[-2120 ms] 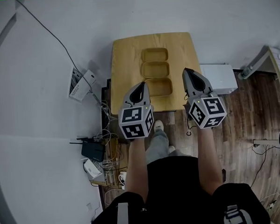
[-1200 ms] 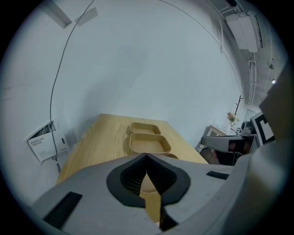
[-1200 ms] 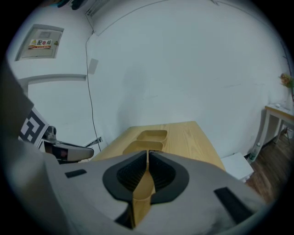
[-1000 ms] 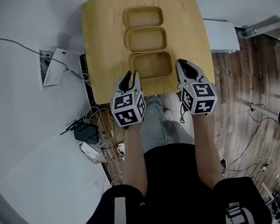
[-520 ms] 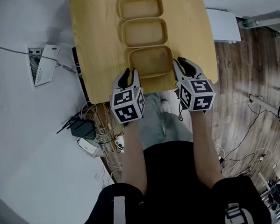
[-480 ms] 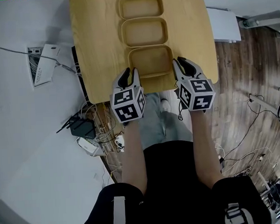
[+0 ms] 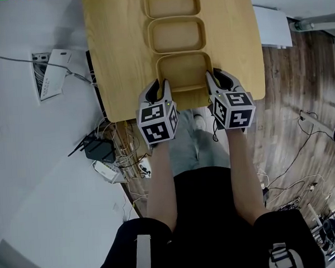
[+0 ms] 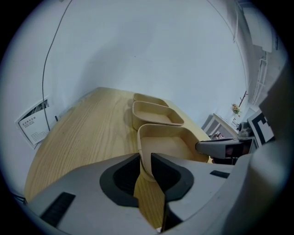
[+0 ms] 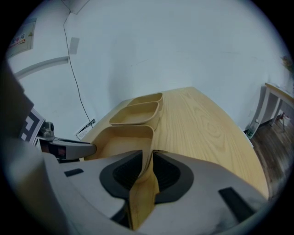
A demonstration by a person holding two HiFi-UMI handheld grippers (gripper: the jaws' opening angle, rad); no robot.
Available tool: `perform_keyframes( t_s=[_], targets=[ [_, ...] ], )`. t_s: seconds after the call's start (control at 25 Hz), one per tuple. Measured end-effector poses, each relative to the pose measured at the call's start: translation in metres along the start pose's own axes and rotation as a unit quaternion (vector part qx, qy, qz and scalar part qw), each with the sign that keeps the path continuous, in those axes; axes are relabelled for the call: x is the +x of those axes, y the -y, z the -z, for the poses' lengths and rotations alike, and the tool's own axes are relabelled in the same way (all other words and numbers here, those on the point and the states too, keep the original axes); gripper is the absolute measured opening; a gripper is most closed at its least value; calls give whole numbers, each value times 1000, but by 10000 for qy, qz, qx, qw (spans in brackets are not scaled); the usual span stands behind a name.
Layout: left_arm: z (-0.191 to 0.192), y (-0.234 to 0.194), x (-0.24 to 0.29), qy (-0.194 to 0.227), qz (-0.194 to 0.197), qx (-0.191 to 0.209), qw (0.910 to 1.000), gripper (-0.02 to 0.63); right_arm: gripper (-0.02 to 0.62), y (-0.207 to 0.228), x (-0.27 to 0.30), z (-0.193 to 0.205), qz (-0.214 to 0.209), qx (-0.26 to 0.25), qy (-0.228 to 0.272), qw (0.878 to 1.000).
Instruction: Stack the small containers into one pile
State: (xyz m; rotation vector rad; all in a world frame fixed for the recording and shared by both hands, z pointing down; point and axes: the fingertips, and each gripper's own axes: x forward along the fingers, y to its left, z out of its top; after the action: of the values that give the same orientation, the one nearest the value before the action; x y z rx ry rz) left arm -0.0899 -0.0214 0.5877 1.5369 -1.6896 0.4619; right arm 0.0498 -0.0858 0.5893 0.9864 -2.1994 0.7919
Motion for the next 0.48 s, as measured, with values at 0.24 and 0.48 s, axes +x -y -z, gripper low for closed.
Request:
perform_keyframes(
  t_s=[0.24,0.48],
  targets=[
    [-6,4,-10,160,-15,28,9999,63,52,0,-8,-2,9,141,96,9999],
    [-15,6,-31,411,-142,47,9990,38,32,-10,-25,-14,-38,111,369,9993]
  ],
)
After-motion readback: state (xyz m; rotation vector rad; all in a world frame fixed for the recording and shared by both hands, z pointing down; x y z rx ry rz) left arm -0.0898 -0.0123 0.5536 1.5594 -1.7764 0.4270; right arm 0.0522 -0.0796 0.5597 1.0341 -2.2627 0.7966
